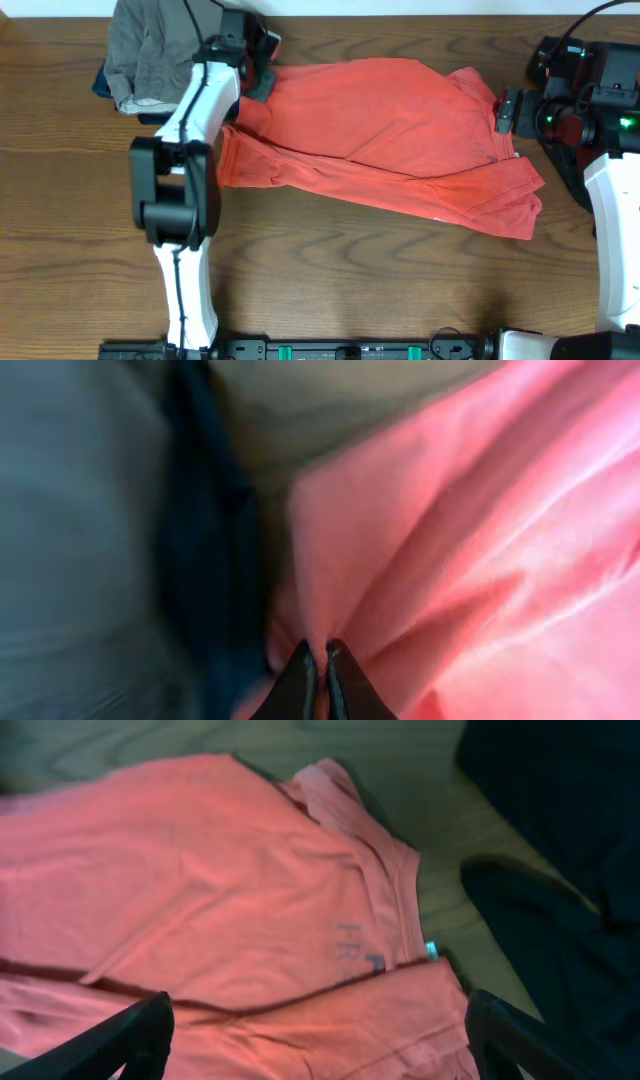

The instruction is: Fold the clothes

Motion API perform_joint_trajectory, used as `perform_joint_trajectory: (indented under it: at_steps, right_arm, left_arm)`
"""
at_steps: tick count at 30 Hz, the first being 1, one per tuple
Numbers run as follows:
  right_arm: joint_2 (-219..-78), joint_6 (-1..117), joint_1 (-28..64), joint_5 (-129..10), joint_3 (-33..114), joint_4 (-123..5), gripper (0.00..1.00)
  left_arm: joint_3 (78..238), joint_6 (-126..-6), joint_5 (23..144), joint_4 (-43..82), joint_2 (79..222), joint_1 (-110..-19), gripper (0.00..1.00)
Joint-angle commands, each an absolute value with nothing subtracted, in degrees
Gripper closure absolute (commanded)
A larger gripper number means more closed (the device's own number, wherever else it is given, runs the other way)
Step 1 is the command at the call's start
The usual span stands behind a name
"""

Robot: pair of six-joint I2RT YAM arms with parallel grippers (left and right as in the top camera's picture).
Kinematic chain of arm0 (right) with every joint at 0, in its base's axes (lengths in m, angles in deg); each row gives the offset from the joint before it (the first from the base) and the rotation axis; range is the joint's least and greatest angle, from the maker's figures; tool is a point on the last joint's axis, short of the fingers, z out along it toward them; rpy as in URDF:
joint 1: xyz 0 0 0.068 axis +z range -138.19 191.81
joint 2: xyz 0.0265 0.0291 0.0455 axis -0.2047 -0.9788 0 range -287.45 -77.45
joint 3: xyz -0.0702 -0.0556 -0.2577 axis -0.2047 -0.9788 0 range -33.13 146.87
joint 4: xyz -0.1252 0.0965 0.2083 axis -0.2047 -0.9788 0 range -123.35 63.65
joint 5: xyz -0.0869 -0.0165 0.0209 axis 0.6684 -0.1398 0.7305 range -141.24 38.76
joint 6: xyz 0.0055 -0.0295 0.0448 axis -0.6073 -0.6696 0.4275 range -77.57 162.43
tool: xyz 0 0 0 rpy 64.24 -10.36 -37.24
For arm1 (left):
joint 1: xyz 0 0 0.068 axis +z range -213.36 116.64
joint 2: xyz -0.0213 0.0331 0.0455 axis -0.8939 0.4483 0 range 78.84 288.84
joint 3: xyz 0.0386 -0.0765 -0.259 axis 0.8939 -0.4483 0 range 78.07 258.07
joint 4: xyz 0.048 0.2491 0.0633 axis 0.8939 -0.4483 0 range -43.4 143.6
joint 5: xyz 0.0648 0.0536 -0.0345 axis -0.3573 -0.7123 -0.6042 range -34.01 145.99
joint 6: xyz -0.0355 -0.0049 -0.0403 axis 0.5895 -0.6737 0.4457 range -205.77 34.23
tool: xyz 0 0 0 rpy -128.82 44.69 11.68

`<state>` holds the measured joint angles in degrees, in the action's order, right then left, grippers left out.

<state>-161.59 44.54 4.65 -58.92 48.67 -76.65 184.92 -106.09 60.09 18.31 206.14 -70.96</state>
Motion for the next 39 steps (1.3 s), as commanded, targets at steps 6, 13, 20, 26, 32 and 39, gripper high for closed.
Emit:
perform_joint_trajectory:
  at_steps: [6, 13, 20, 26, 32, 39]
  right_arm:
    - [-165.61, 43.32, 5.14, -59.16, 49.63, -68.91, 0.15]
    - [-180.5, 42.35, 5.14, -59.16, 49.63, -51.84, 0.2]
    - [-195.08, 42.38, 5.14, -61.85, 49.65, -37.7, 0.23]
    - [-201.57, 42.55, 5.79, -64.39, 49.65, -32.35, 0.25]
    - [-204.94, 41.04, 7.3, -64.34, 49.65, -29.92, 0.29]
    - [-204.94, 41.55, 7.5, -63.25, 50.24, -28.26, 0.78]
  left_arm:
    - [186.32, -103.88, 59.37, 12.85, 195.24, -70.78, 0.94]
    - [185.88, -103.9, 59.39, 12.61, 195.28, -70.83, 0.94]
    - [185.81, -103.88, 59.37, 11.76, 195.28, -70.83, 0.94]
    - [185.81, -103.88, 59.37, 10.66, 195.3, -70.83, 0.94]
    - [185.81, -103.88, 59.37, 10.33, 195.3, -70.83, 0.94]
    - [185.81, -103.88, 59.37, 10.33, 195.3, -70.83, 0.94]
